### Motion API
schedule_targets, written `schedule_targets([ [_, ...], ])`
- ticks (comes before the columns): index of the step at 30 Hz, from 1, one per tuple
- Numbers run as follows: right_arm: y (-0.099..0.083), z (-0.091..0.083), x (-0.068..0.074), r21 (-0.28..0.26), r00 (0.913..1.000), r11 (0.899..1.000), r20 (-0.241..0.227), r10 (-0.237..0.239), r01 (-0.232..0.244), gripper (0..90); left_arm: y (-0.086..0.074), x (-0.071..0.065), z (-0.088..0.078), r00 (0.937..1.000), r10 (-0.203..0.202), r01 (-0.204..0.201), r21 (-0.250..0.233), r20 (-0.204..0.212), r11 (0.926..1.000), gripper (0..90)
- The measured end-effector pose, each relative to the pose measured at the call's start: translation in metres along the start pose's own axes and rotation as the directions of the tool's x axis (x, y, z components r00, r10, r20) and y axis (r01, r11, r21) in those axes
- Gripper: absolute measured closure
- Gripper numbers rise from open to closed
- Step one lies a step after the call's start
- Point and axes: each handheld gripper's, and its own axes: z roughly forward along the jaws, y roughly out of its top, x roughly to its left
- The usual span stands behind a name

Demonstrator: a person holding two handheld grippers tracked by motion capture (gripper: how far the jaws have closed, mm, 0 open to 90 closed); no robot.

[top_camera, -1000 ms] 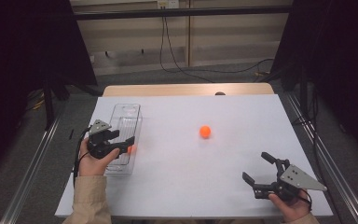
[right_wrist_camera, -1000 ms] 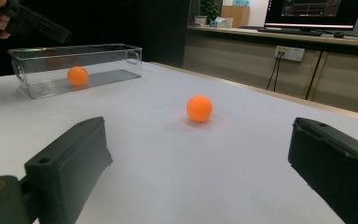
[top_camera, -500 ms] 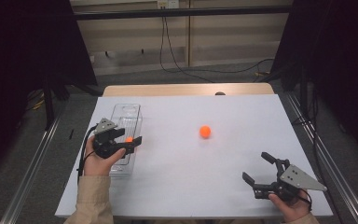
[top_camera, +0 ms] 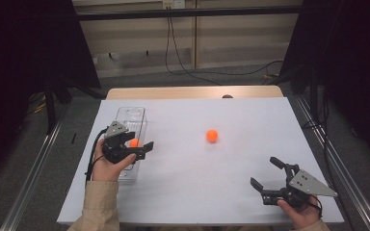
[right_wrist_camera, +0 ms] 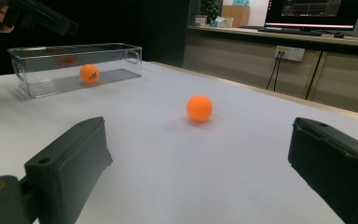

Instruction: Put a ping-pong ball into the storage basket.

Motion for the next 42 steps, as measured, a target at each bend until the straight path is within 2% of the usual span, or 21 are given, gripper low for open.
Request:
schedule_targets([
  [18, 0.000, 0.000, 0.000, 0.002, 1.0000, 1.000, 0.000, -0.002, 0.002, 4.2, 0.002, -0.019, 0.018, 0.9983, 0.027, -0.027, 0.006, 0.051, 0.9996, 11.9],
  [42, 0.000, 0.000, 0.000, 0.004, 1.0000, 1.000, 0.000, -0.002, 0.002, 4.1, 0.001, -0.038, 0.039, 0.9947, 0.051, -0.054, 0.032, 0.089, 0.9980, 9.5],
])
